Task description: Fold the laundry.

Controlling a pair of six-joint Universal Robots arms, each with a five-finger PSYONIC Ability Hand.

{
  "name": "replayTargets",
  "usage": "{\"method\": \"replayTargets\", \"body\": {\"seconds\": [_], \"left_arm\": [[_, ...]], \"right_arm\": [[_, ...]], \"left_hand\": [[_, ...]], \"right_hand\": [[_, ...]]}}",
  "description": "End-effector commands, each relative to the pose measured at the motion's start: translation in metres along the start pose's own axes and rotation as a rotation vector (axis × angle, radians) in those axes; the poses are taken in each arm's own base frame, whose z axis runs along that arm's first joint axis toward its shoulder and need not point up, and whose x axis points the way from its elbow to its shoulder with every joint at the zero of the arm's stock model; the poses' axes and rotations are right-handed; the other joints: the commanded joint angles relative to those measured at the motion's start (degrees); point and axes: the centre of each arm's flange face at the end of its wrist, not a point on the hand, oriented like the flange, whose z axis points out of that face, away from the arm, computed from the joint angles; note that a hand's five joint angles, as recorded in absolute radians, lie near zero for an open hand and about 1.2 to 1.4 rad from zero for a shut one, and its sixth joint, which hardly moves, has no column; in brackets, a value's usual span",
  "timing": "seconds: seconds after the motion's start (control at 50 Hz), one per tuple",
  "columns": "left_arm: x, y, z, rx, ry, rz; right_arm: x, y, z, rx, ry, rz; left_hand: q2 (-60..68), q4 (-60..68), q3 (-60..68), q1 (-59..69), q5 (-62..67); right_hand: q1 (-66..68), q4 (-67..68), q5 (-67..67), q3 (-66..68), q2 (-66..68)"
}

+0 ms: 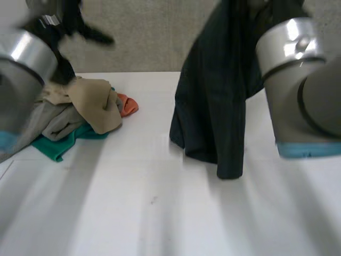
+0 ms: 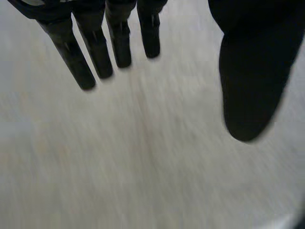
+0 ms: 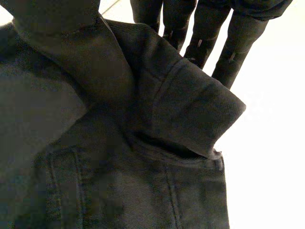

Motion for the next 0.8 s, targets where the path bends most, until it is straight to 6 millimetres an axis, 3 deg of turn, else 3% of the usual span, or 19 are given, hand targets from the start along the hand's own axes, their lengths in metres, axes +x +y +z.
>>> {"method": "replayTargets", "body": {"seconds": [0.02,0.16,0.22,0.34,0.58,0.8], "left_arm": [[-0.009,0.100,-0.059,-0.413,-0.015,-0.075],[-0.012,0.153,-0.099,-0.614,-0.053,-0.257],[-0.008,0.169,-0.115,-0.716,-0.064,-0.383],[0.004,0.188,-0.135,-0.857,-0.045,-0.512],[0.029,0.219,-0.118,-0.823,-0.051,-0.489],[0.074,0.238,-0.108,-0.844,0.016,-0.625]], "right_arm": [[-0.020,0.038,-0.046,-0.249,-0.114,-0.107],[-0.040,0.053,-0.067,-0.326,-0.192,-0.190],[-0.045,0.056,-0.072,-0.348,-0.193,-0.224],[-0.051,0.052,-0.077,-0.366,-0.183,-0.246],[-0.061,0.014,-0.094,-0.361,-0.194,-0.164],[-0.064,-0.002,-0.106,-0.355,-0.189,-0.148]], "left_hand": [[-5.81,-5.59,-6.08,-1.77,-5.71],[0.21,0.42,-0.06,4.24,0.31],[6.45,6.66,6.18,10.48,6.54],[6.14,6.35,5.87,10.17,6.24],[0.76,0.98,0.49,4.80,0.86],[0.08,0.29,-0.19,4.11,0.17]], "right_hand": [[15.49,11.31,12.17,12.09,12.60],[15.49,11.31,12.17,12.09,12.60],[15.49,11.31,12.17,12.09,12.60],[15.49,11.31,12.17,12.09,12.60],[15.49,11.31,12.17,12.09,12.60],[15.49,11.31,12.17,12.09,12.60]]}}
